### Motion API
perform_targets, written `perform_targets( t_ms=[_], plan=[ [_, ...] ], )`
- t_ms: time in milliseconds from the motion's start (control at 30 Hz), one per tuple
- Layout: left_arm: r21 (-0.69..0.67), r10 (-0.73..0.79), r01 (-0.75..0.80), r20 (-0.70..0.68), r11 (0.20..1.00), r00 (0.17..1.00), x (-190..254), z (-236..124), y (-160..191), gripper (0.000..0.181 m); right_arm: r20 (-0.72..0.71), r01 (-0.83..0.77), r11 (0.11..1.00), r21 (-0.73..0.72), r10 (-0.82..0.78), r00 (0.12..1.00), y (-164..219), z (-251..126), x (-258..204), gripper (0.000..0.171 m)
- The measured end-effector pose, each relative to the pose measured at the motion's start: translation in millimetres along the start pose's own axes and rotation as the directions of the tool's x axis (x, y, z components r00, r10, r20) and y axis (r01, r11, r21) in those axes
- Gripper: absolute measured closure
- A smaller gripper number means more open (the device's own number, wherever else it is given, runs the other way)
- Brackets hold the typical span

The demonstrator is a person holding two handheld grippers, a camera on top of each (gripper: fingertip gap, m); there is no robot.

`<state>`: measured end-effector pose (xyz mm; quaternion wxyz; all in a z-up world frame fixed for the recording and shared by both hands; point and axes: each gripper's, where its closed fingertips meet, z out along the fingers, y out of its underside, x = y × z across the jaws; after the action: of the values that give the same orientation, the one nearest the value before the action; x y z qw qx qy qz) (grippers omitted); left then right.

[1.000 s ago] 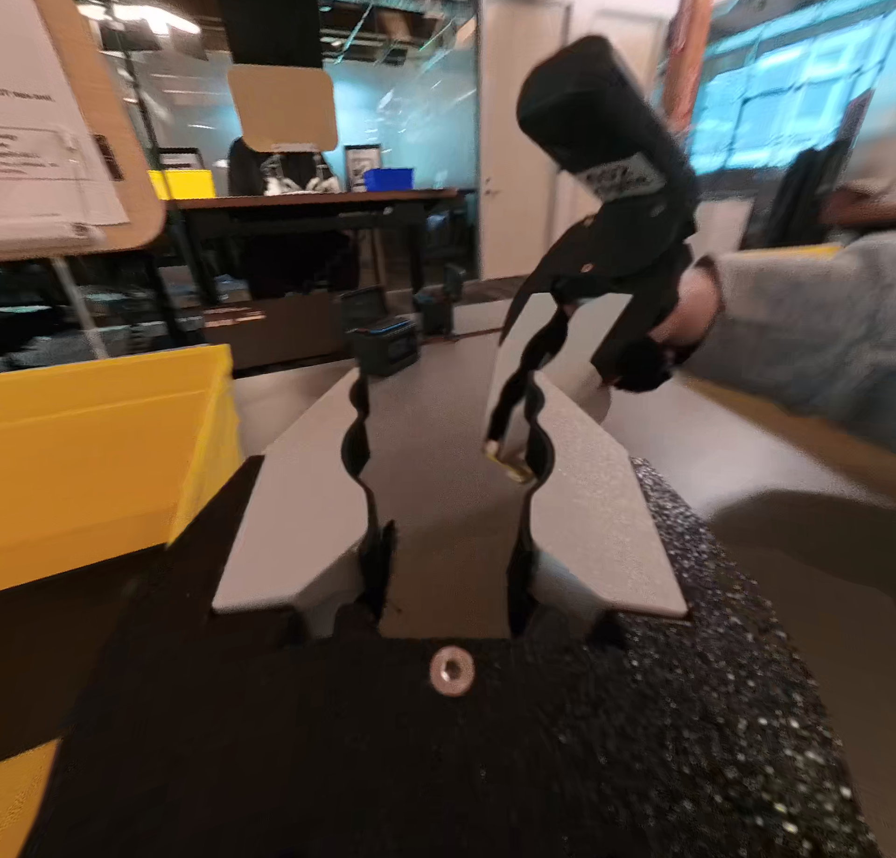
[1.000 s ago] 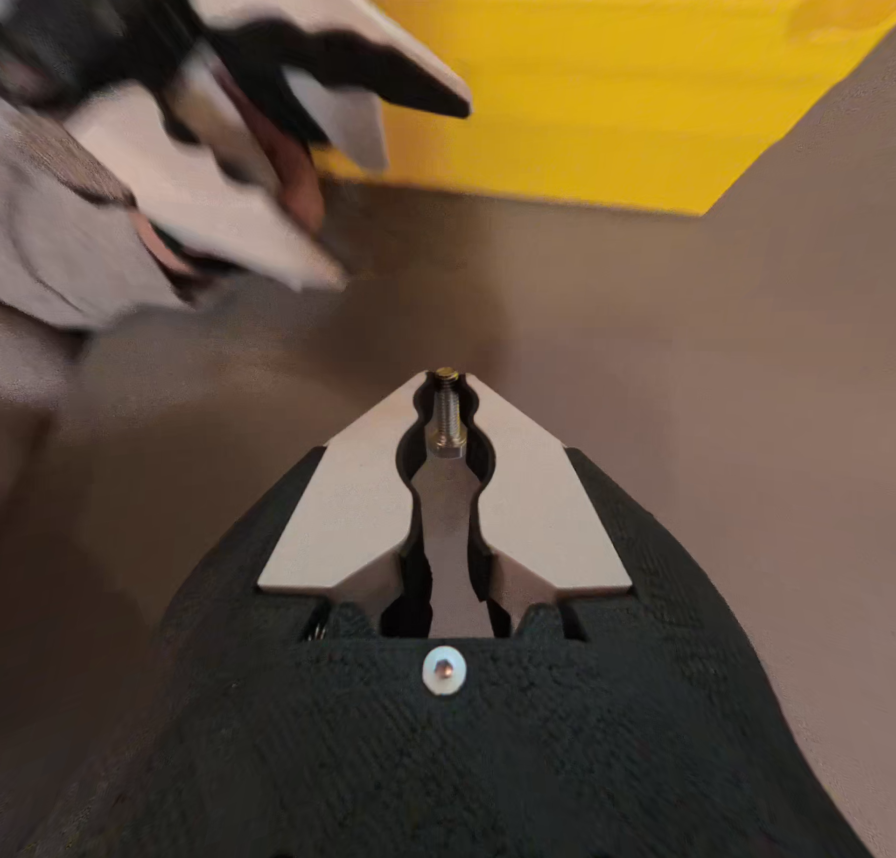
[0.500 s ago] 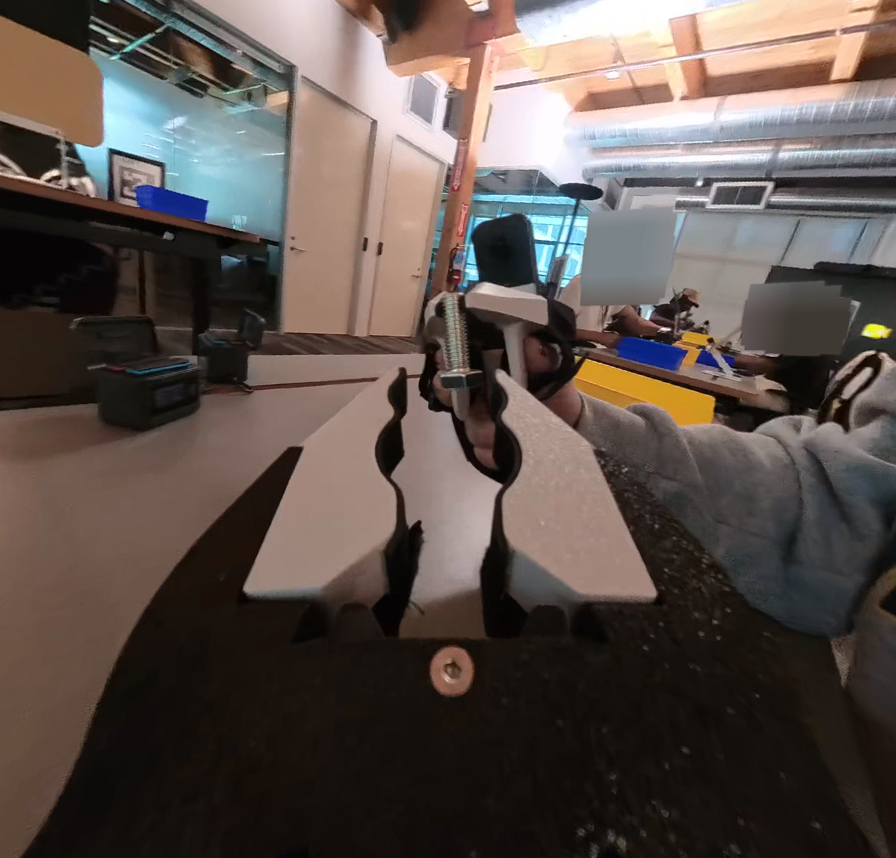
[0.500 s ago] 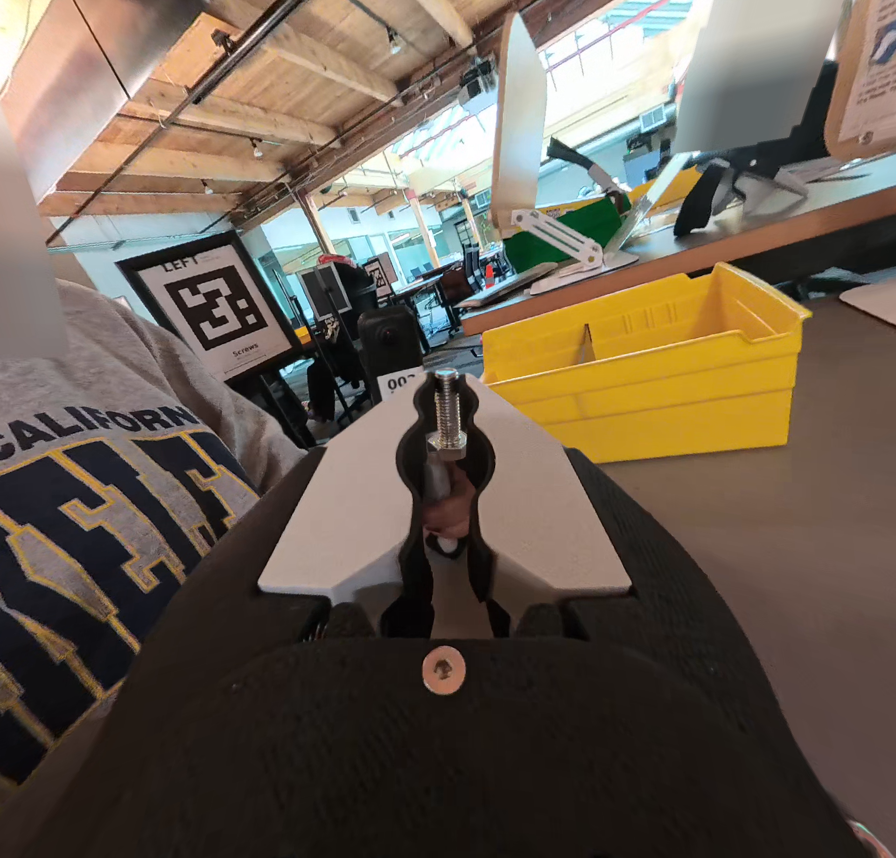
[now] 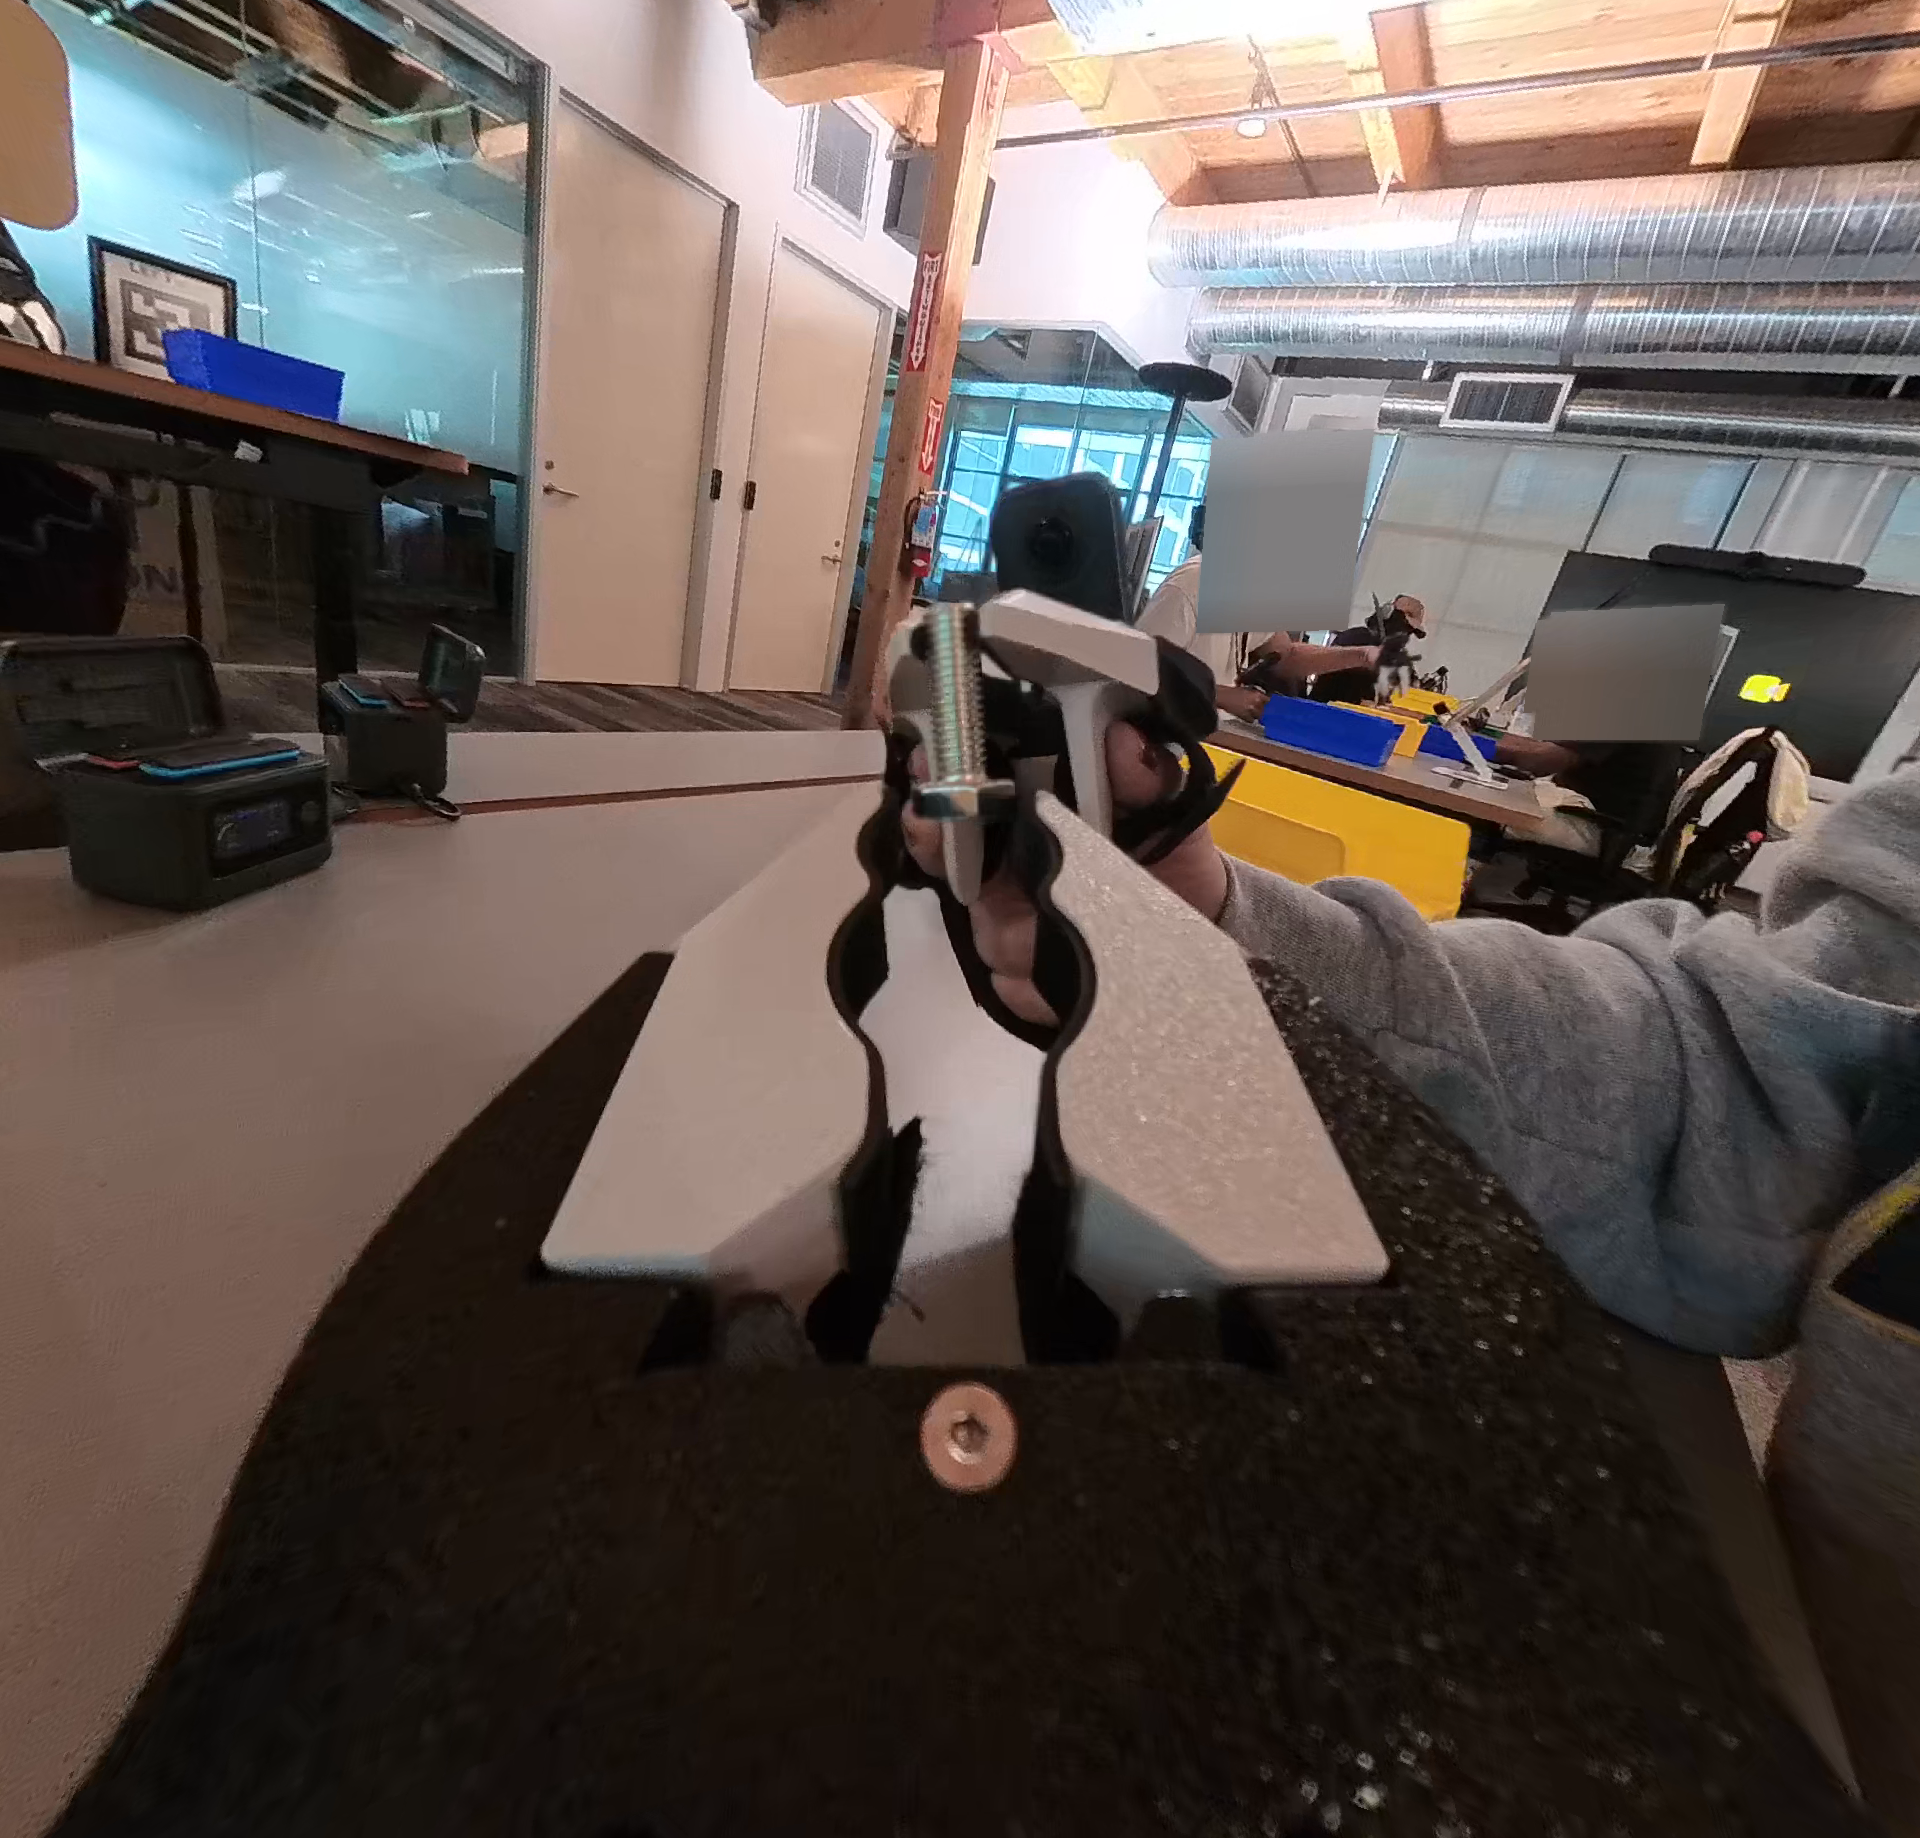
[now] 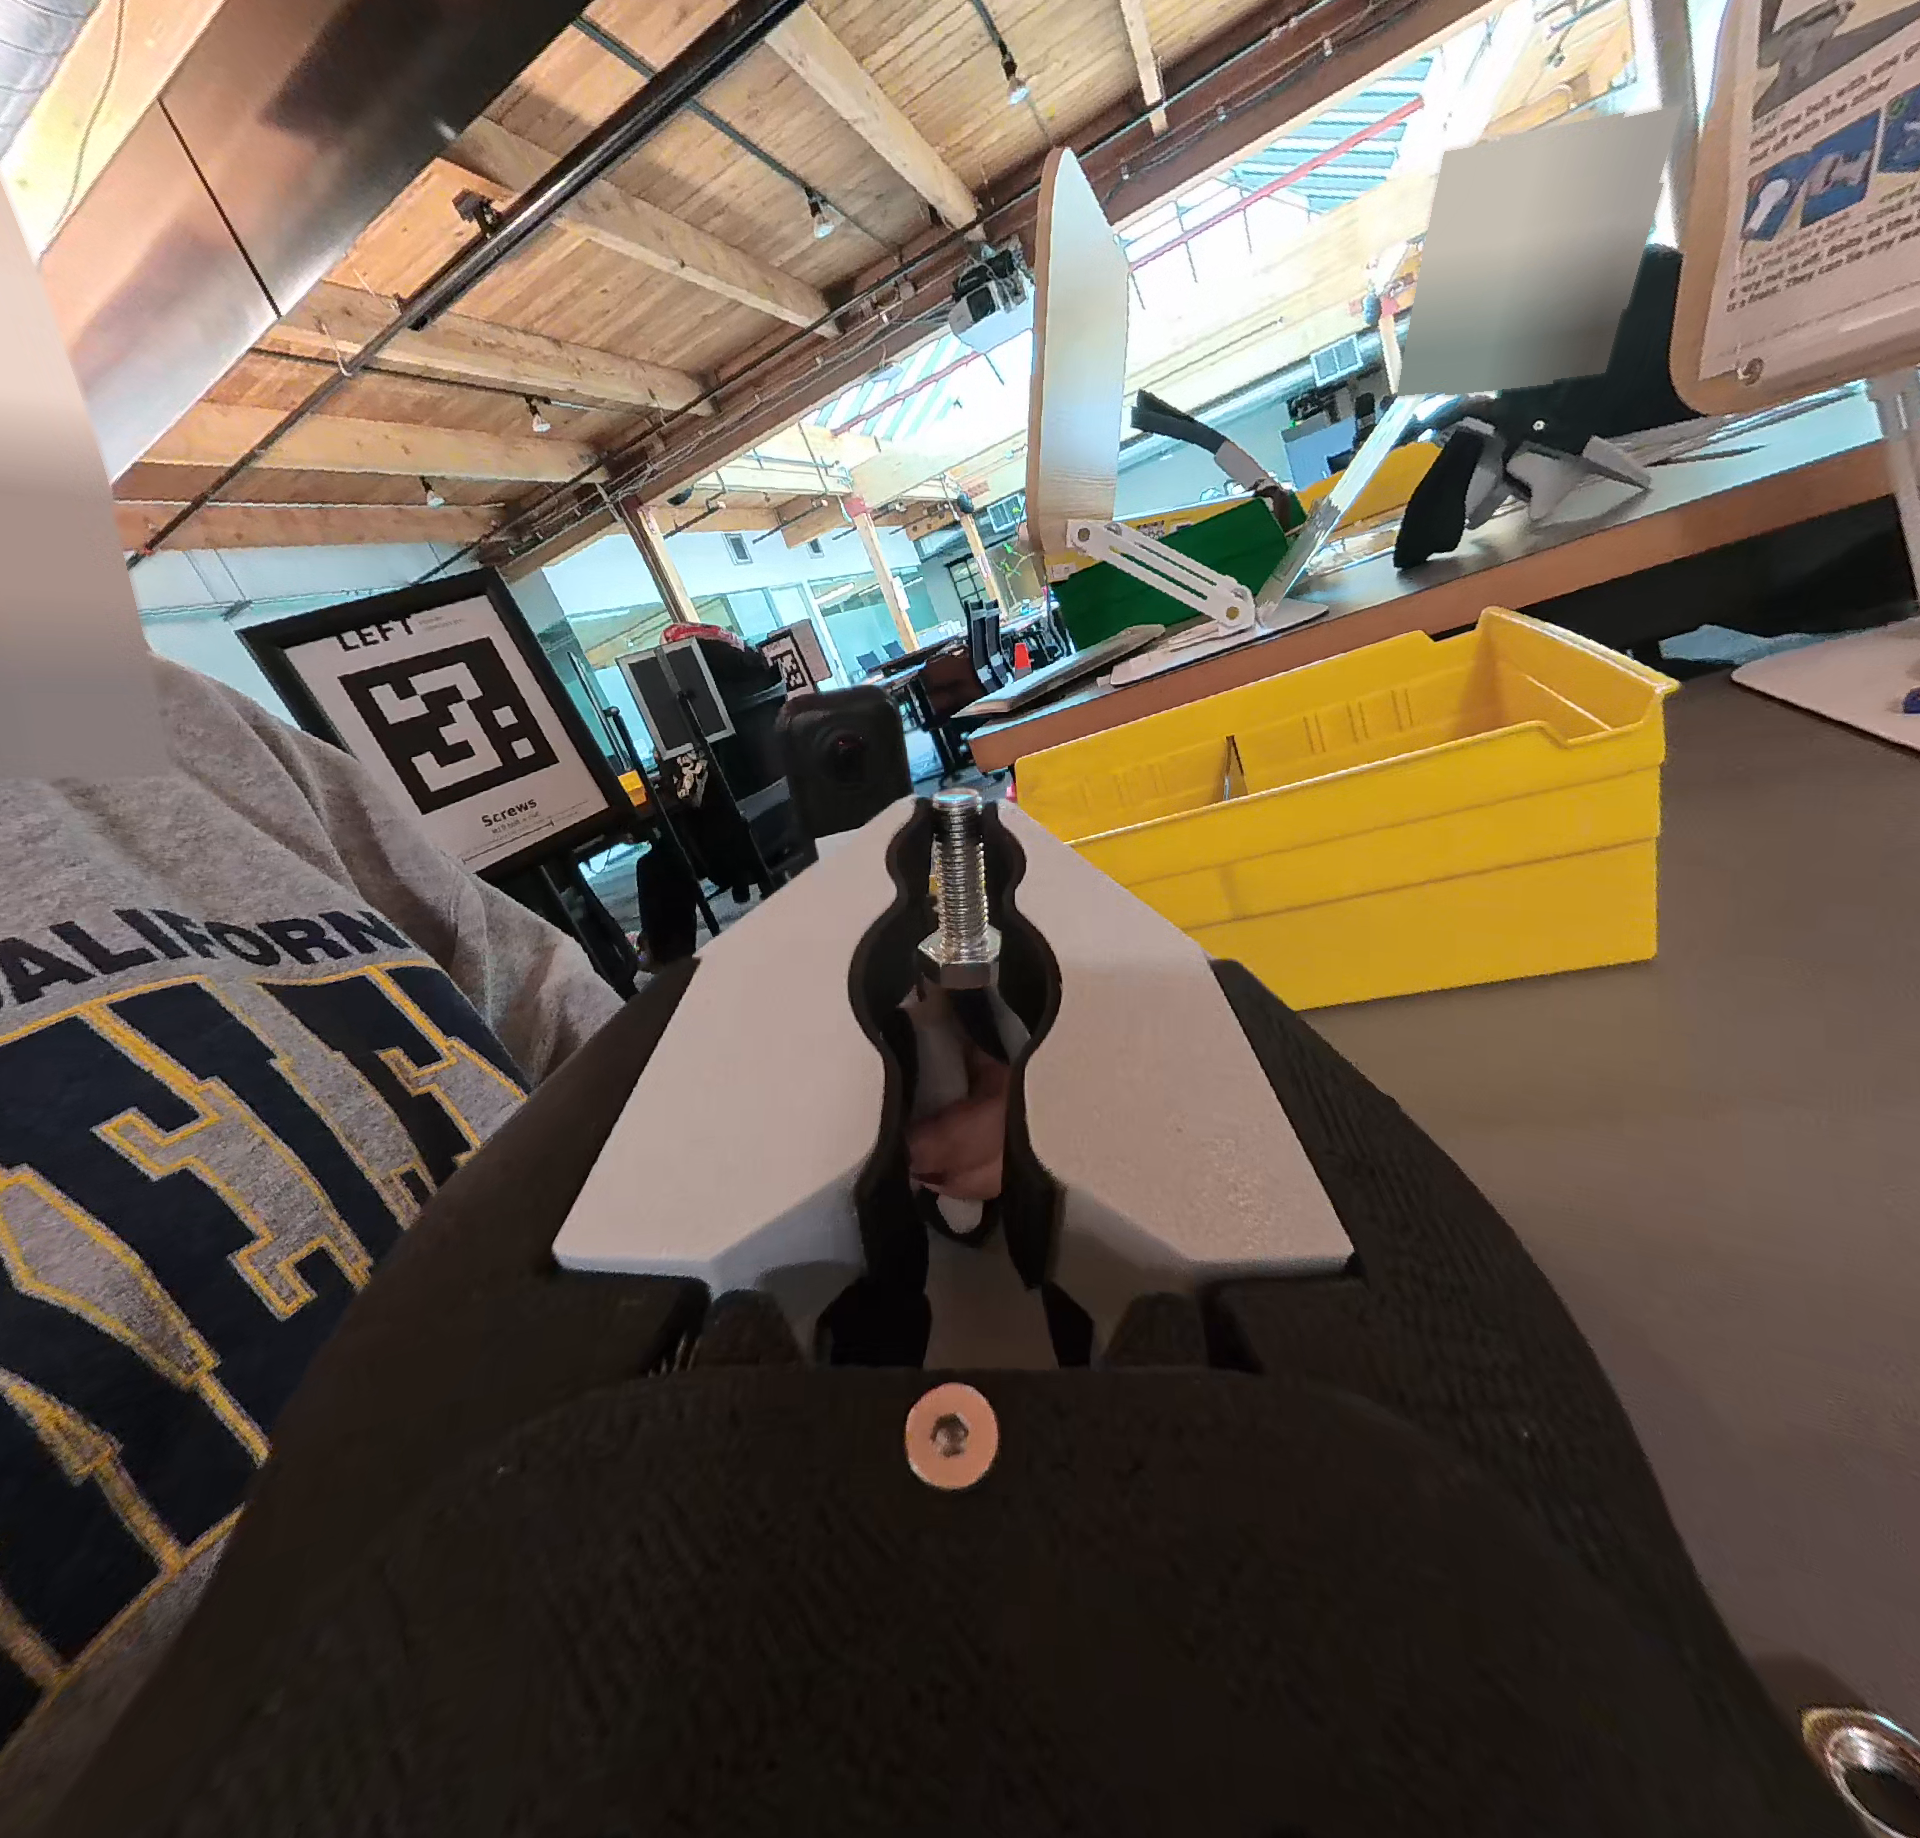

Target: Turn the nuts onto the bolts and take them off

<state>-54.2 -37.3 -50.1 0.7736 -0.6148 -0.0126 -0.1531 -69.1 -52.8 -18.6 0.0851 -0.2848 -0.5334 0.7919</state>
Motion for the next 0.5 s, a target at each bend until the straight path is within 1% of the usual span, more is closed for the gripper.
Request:
perform_targets(
  t_ms=[500],
  plan=[
    [-0.010,0.001,-0.001,-0.015,1.000,1.000,4.6,8.6,5.5,0.165,-0.006,0.027,0.999,0.020,-0.027,1.000,1.1,-9.5,-1.2,0.163]
  ],
)
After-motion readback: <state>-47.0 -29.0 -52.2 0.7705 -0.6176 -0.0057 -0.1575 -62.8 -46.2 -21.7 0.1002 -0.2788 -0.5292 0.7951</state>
